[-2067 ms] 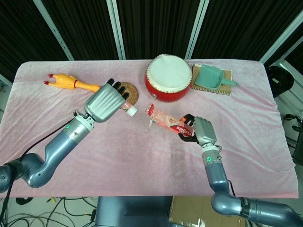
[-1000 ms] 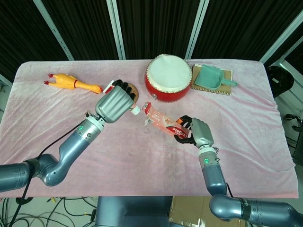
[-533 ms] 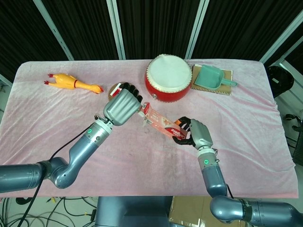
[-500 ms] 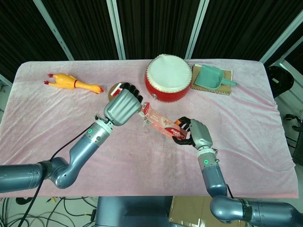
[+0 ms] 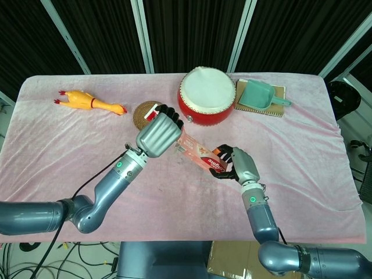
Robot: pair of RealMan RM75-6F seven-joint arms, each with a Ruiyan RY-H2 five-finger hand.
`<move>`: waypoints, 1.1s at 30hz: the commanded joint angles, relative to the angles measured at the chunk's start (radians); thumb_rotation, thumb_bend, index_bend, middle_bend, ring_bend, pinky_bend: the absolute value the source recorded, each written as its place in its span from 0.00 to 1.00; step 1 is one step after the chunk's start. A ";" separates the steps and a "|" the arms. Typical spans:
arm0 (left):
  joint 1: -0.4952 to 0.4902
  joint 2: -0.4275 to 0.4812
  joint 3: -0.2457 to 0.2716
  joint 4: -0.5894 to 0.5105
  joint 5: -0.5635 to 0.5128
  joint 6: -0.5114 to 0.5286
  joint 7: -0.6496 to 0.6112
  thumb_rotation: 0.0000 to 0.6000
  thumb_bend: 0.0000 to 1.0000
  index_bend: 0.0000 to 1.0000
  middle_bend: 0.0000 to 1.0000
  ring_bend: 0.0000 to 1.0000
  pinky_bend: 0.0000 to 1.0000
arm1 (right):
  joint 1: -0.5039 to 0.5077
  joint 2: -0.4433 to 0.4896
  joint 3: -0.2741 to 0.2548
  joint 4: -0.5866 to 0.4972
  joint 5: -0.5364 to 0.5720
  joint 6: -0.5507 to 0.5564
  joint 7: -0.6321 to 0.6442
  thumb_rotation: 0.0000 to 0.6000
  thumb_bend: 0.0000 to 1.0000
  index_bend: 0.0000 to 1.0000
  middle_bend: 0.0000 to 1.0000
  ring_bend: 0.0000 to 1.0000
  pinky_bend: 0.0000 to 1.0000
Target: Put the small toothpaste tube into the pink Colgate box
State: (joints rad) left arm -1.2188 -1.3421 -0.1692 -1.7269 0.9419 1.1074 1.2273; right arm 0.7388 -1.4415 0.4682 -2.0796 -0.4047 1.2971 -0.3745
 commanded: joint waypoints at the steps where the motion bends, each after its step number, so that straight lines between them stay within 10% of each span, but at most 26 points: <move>1: -0.006 -0.010 0.000 0.007 0.008 0.002 0.000 1.00 0.42 0.51 0.44 0.35 0.45 | -0.003 -0.001 0.014 -0.007 0.016 -0.003 0.025 1.00 0.24 0.46 0.45 0.40 0.38; 14: -0.044 -0.040 -0.021 0.033 0.051 -0.004 0.004 1.00 0.38 0.48 0.39 0.32 0.41 | -0.031 0.007 0.038 -0.024 0.010 -0.037 0.147 1.00 0.26 0.46 0.45 0.40 0.38; 22: -0.077 -0.041 -0.050 0.031 0.099 0.004 0.015 1.00 0.03 0.39 0.29 0.25 0.34 | -0.089 -0.013 0.063 -0.028 -0.053 -0.056 0.316 1.00 0.26 0.46 0.45 0.40 0.38; 33: -0.123 -0.060 -0.146 -0.007 0.159 0.046 -0.038 1.00 0.00 0.35 0.25 0.24 0.33 | -0.152 -0.043 0.056 0.024 -0.114 -0.092 0.481 1.00 0.26 0.46 0.45 0.40 0.39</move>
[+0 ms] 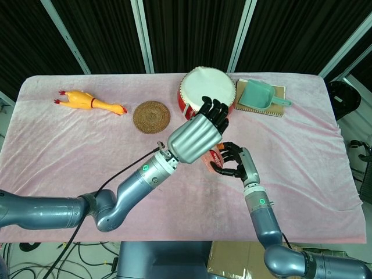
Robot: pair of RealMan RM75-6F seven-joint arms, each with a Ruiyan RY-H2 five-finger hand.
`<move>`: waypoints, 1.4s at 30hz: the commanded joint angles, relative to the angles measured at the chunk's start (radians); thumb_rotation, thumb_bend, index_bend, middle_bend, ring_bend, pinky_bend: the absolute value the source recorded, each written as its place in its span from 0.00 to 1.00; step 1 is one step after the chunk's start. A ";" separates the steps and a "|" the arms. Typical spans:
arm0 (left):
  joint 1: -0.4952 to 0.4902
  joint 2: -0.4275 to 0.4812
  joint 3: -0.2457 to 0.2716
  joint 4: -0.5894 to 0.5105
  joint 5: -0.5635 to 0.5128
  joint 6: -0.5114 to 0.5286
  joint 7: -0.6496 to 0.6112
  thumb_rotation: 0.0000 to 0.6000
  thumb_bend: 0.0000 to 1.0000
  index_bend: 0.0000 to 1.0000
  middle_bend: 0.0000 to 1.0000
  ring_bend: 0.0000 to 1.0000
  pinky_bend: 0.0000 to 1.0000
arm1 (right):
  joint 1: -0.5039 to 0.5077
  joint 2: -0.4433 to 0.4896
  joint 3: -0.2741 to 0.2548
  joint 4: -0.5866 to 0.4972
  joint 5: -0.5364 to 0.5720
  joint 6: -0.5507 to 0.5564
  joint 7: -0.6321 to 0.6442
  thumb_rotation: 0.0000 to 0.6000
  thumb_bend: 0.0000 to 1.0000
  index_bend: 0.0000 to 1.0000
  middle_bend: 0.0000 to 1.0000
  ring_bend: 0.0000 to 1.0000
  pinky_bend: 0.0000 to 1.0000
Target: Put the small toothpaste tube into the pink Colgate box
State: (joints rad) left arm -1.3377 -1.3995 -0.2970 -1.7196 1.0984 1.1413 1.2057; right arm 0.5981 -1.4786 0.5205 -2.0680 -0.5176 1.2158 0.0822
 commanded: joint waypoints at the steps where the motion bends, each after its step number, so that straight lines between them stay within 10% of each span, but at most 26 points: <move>1: -0.005 -0.002 -0.024 -0.021 0.002 0.016 -0.019 1.00 0.00 0.35 0.25 0.24 0.32 | -0.014 -0.007 0.005 0.016 -0.001 -0.013 0.033 1.00 0.26 0.46 0.45 0.40 0.39; 16: 0.090 0.119 -0.053 -0.239 0.029 0.111 -0.116 1.00 0.00 0.34 0.25 0.23 0.32 | -0.060 -0.004 0.005 0.076 -0.062 -0.034 0.119 1.00 0.26 0.46 0.45 0.40 0.39; 28: 0.396 0.273 0.141 -0.489 0.031 0.290 -0.219 1.00 0.00 0.23 0.17 0.19 0.27 | -0.088 0.044 -0.125 0.139 -0.114 -0.019 -0.019 1.00 0.27 0.46 0.45 0.40 0.39; 42: 0.730 0.274 0.360 -0.311 0.233 0.428 -0.608 1.00 0.00 0.23 0.16 0.14 0.22 | -0.067 -0.045 -0.277 0.303 -0.170 0.044 -0.267 1.00 0.27 0.46 0.45 0.40 0.39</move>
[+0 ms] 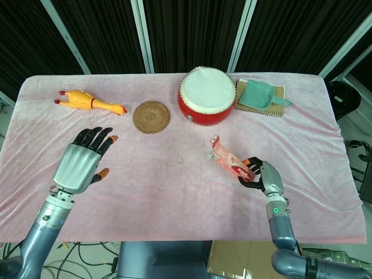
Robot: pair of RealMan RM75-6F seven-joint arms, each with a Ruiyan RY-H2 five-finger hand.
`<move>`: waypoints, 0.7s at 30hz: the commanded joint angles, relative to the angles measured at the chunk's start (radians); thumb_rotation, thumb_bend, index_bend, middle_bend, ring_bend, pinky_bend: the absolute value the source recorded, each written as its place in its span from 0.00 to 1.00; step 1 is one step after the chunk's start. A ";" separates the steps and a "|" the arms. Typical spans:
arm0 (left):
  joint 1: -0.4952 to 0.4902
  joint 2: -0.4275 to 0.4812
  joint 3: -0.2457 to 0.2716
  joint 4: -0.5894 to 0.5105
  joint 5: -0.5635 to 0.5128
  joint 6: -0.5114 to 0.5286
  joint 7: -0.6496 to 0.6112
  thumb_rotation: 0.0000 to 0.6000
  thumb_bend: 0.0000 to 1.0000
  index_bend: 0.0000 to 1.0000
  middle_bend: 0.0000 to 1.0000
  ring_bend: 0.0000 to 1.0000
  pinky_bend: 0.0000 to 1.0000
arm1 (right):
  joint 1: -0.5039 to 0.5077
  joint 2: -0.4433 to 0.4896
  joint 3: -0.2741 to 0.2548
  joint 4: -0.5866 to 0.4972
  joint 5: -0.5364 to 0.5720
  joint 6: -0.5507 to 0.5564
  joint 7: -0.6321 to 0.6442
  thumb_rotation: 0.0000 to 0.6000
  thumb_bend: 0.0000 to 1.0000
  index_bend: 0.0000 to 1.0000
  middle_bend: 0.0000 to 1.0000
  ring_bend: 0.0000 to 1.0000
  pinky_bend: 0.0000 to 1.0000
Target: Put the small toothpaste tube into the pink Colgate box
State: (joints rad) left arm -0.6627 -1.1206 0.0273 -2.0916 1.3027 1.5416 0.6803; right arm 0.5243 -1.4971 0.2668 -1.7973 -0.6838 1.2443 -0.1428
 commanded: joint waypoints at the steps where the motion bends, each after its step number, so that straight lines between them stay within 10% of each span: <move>1: 0.064 -0.005 0.038 0.071 0.035 0.030 -0.095 1.00 0.00 0.23 0.16 0.14 0.22 | 0.008 -0.032 -0.026 0.039 -0.003 0.019 -0.052 1.00 0.27 0.46 0.45 0.40 0.39; 8: 0.127 -0.004 0.055 0.144 0.089 0.041 -0.148 1.00 0.00 0.23 0.16 0.14 0.22 | 0.009 -0.080 -0.041 0.084 0.013 0.033 -0.112 1.00 0.26 0.46 0.42 0.38 0.33; 21: 0.198 -0.041 0.046 0.182 0.136 0.046 -0.161 1.00 0.00 0.21 0.14 0.14 0.21 | 0.000 -0.099 -0.075 0.070 -0.037 0.055 -0.191 1.00 0.18 0.13 0.08 0.07 0.15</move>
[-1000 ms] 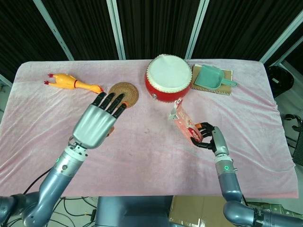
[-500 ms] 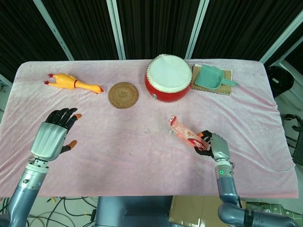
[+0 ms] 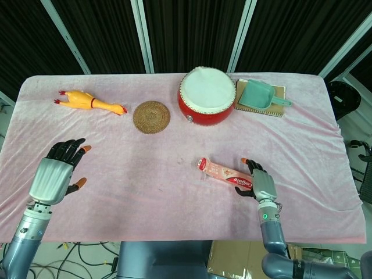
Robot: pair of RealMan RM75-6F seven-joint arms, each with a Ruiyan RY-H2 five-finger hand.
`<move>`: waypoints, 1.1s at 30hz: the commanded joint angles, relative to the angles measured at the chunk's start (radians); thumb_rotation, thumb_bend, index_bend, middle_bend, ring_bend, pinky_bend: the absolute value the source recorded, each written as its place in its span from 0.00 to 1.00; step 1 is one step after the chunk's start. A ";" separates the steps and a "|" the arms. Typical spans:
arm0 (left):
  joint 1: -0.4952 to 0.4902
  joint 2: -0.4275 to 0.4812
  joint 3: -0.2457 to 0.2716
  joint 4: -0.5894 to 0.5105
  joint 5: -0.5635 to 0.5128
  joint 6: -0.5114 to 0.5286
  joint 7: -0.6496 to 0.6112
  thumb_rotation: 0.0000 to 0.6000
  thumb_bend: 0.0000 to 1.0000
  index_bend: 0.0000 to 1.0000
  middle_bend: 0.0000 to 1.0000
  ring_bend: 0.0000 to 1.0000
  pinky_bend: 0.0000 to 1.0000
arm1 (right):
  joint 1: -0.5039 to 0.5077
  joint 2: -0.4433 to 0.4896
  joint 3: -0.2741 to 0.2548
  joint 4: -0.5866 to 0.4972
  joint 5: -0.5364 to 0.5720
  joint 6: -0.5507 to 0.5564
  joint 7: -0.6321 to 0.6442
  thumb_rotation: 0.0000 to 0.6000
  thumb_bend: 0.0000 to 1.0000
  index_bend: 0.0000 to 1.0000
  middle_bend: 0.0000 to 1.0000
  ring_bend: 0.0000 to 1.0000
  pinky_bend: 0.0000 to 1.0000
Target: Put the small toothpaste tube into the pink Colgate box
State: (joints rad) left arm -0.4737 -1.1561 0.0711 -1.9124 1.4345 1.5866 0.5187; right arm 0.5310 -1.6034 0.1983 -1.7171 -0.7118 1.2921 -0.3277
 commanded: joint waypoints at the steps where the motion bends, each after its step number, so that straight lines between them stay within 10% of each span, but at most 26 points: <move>1: 0.021 -0.010 0.005 0.003 0.007 0.006 -0.001 1.00 0.00 0.21 0.14 0.14 0.21 | -0.015 0.021 -0.013 -0.025 -0.023 0.017 -0.008 1.00 0.17 0.12 0.07 0.06 0.14; 19: 0.241 -0.023 0.087 0.174 0.040 0.096 -0.083 1.00 0.00 0.00 0.00 0.00 0.03 | -0.299 0.522 -0.320 -0.026 -0.558 0.289 0.070 1.00 0.11 0.00 0.00 0.00 0.07; 33: 0.298 -0.037 -0.004 0.317 -0.023 0.084 -0.253 1.00 0.00 0.00 0.00 0.00 0.00 | -0.414 0.556 -0.243 0.101 -0.561 0.400 0.171 1.00 0.11 0.00 0.00 0.00 0.07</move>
